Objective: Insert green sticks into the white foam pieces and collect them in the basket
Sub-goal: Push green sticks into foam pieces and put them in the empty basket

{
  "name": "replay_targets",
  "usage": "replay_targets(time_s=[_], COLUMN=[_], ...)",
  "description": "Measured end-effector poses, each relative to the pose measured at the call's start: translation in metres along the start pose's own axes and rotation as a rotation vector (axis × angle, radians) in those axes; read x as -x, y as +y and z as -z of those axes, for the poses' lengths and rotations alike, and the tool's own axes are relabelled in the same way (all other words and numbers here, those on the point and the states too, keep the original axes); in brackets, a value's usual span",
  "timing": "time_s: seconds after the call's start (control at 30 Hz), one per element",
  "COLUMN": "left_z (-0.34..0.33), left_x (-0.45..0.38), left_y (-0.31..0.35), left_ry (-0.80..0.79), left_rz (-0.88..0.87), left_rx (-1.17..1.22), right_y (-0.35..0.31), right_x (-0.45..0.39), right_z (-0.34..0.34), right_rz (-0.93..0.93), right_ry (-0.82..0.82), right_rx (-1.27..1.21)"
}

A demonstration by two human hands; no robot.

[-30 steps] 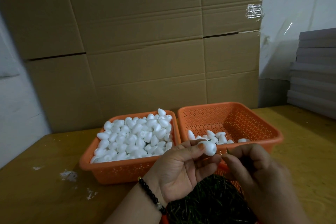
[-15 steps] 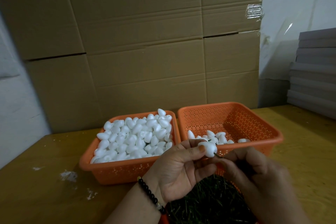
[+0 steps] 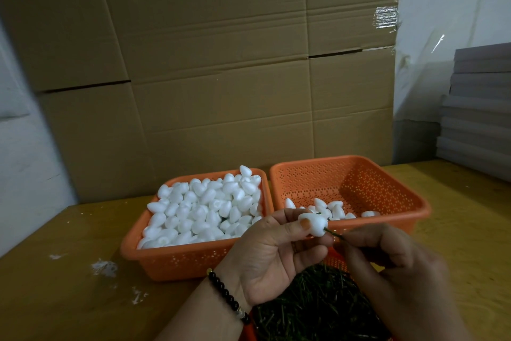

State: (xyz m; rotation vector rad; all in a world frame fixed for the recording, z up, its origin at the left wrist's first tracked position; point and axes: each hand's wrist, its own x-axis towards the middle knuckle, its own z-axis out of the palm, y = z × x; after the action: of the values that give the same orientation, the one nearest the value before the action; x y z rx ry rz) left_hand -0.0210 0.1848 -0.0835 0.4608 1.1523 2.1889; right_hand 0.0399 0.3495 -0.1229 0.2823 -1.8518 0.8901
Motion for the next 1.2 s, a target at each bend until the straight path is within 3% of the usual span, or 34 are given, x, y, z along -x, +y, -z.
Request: replay_targets(time_s=[0.4,1.2], left_z=[-0.003,-0.01], left_x=[0.0,0.001], left_y=[-0.003,-0.007], left_ry=[0.028,0.063], left_rz=[-0.002,-0.021], left_rx=[-0.076,-0.081], right_y=[0.002,-0.002], right_x=[-0.001,-0.005], right_z=[-0.002,-0.001], right_rz=[0.109,0.005], right_ry=[0.01,-0.056], right_rx=[0.018,-0.003])
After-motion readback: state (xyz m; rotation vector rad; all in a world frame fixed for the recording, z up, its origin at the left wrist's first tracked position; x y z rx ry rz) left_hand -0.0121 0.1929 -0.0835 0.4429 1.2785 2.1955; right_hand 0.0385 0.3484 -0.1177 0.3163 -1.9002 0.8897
